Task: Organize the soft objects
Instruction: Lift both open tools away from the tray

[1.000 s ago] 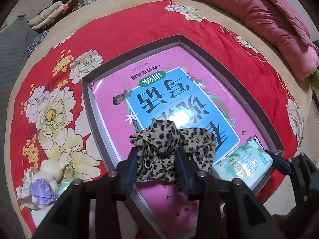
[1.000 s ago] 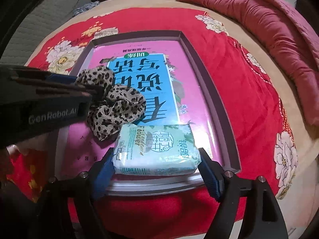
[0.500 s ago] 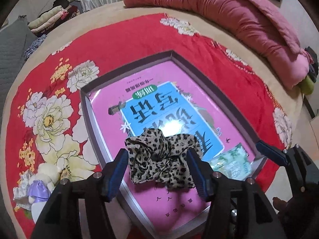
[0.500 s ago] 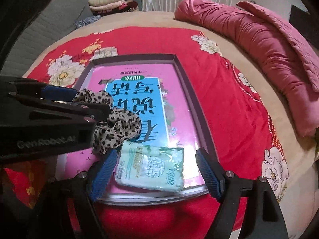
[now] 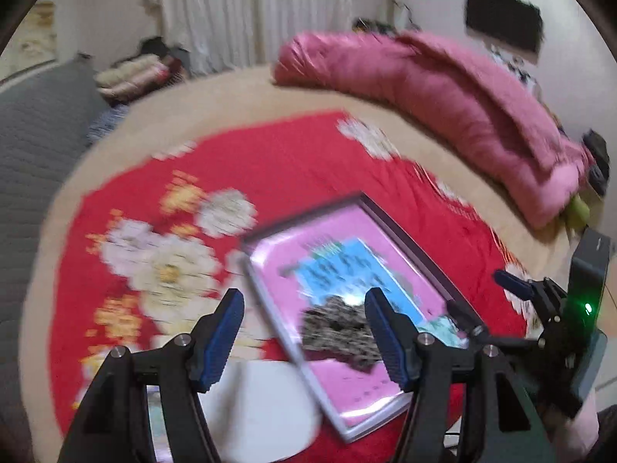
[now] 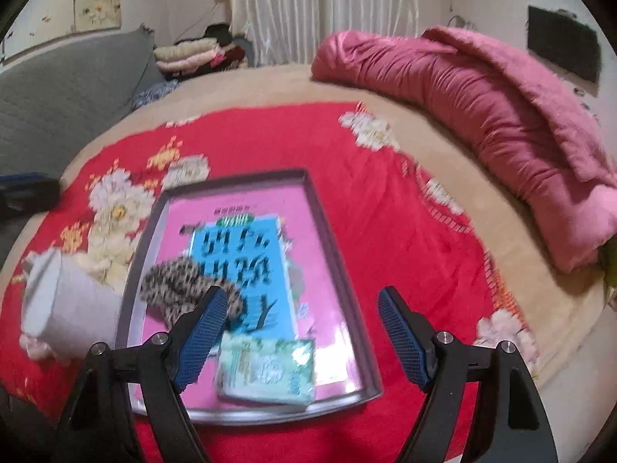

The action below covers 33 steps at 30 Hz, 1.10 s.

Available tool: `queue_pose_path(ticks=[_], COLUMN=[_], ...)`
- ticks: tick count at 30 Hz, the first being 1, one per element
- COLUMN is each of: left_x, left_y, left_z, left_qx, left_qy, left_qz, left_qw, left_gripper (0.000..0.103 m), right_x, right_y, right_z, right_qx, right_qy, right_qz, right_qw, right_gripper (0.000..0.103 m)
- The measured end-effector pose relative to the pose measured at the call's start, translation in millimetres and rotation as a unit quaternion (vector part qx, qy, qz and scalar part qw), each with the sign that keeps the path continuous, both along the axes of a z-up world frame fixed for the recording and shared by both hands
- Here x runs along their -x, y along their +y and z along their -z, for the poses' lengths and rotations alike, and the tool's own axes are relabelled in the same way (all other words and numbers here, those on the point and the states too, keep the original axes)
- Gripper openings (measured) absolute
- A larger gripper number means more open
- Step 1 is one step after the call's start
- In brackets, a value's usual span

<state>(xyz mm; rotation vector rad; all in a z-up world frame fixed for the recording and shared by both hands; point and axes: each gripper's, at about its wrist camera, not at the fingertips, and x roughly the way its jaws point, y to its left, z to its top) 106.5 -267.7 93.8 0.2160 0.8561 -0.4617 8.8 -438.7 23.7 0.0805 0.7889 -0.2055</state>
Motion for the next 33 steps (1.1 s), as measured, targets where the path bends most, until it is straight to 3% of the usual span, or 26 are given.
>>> queue_pose_path(ticks=[5,13,22,26,27,29,31,33], left_x=[1,-10,5,19,25,33,37,34], left_y=[77,190,300,345,357,375,387,393], left_z=[-58,-117,-213,-281,-300,-323,-326,-308], left_qx=[0.000,-0.026,-0.005,-0.013,-0.020,-0.013,-0.007,-0.013], left_qy=[-0.050,-0.087,-0.148,-0.203,-0.224,-0.240,-0.235,-0.221], left_qz=[-0.058,-0.143,-0.198,-0.229,-0.243,-0.257,-0.258,-0.255], left_qw=[0.9971,0.9856,0.9690,0.9520,0.9435,0.9360,0.9371,0.9412], left_gripper=[0.065,0.065,0.065,0.065,0.065,0.065,0.065,0.065], right_x=[0,0,-2,1,3,3,-2,-8], right_y=[-4,12,77,118,129,152,180,211], right_z=[-31,-103,-235,-292,-300,-306,-296,-269], right_qx=[0.013,0.030,0.015,-0.009,-0.012,-0.034,-0.069,-0.098], right_qy=[-0.028,-0.083,-0.179,-0.232,-0.242,-0.247,-0.231,-0.204], right_qz=[-0.004,-0.028,-0.111,-0.166,-0.179,-0.214,-0.250,-0.267], right_qw=[1.000,0.996,0.977,0.958,0.954,0.945,0.938,0.937], right_gripper=[0.082,0.082,0.082,0.082,0.082,0.083,0.084,0.084])
